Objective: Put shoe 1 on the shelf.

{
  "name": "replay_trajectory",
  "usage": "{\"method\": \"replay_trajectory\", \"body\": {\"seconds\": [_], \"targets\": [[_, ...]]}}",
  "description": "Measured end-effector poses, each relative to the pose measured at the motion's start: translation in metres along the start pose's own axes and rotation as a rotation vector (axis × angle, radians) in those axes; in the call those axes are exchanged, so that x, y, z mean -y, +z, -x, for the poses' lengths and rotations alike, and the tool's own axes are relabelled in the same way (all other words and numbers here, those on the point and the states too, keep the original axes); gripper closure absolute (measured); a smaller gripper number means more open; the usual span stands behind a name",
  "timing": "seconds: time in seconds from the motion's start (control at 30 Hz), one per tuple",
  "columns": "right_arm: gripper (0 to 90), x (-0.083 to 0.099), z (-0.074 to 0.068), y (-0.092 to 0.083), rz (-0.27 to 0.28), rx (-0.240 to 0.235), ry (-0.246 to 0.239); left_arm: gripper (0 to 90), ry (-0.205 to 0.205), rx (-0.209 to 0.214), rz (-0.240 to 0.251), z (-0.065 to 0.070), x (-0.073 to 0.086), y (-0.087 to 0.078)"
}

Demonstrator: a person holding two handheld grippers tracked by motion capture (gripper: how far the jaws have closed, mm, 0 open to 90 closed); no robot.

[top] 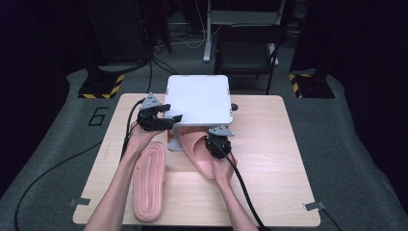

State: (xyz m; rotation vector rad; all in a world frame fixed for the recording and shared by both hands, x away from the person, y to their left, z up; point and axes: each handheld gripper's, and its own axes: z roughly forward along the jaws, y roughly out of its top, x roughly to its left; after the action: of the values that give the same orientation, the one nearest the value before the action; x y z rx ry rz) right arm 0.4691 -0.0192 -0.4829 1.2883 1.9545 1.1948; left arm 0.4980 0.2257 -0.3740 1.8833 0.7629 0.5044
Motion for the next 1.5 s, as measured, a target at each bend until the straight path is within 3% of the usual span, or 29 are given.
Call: {"method": "replay_trajectory", "body": {"seconds": [0.13,0.23,0.27,0.3,0.4,0.5,0.57,0.7,0.77,0.8,0.9,1.0,1.17,1.33,1.5], "targets": [[81.4,-0.001,-0.008,0.011,-0.002,-0.001,0.035,33.2,-0.022,-0.024,-0.051,-0.003,0.006,0.008],[80.9,-0.002,-0.011,0.016,0.004,0.011,0.038,33.9,-0.027,-0.035,-0.041,-0.006,0.006,0.009],[79.6,-0.003,-0.012,0.017,0.005,0.007,0.067,34.5,-0.033,-0.036,-0.039,-0.006,0.006,0.009],[77.4,-0.003,-0.012,0.018,0.012,-0.001,0.071,34.5,-0.032,-0.042,-0.039,-0.006,0.006,0.009],[58.5,-0.003,-0.011,0.018,0.027,-0.045,0.079,34.5,-0.028,-0.05,-0.038,-0.004,0.006,0.01],[42.8,-0.002,-0.001,0.009,0.021,-0.116,0.044,34.5,-0.029,-0.048,-0.04,-0.004,0.006,0.01],[37.5,0.002,0.009,-0.004,0.029,-0.14,0.005,34.5,-0.028,-0.049,-0.038,-0.004,0.006,0.01],[31.7,0.012,0.027,-0.032,0.016,-0.204,-0.028,34.5,-0.028,-0.05,-0.038,-0.004,0.006,0.01],[26.6,0.02,0.035,-0.047,0.015,-0.248,-0.095,34.5,-0.03,-0.05,-0.038,-0.004,0.006,0.01],[25.8,0.026,0.038,-0.054,0.007,-0.28,-0.147,34.5,-0.031,-0.049,-0.041,-0.003,0.006,0.009],[24.9,0.042,0.043,-0.069,-0.02,-0.331,-0.236,34.4,-0.031,-0.049,-0.048,-0.003,0.005,0.009],[26.4,0.054,0.043,-0.07,-0.062,-0.356,-0.26,34.4,-0.033,-0.052,-0.046,-0.003,0.005,0.009],[34.5,0.062,0.035,-0.06,-0.112,-0.398,-0.288,34.5,-0.035,-0.052,-0.041,-0.003,0.006,0.009],[39.5,0.056,0.019,-0.046,-0.086,-0.39,-0.281,34.4,-0.041,-0.048,-0.043,-0.002,0.006,0.009],[39.3,0.047,0.007,-0.025,-0.069,-0.35,-0.25,34.4,-0.039,-0.045,-0.046,-0.003,0.005,0.009]]}}
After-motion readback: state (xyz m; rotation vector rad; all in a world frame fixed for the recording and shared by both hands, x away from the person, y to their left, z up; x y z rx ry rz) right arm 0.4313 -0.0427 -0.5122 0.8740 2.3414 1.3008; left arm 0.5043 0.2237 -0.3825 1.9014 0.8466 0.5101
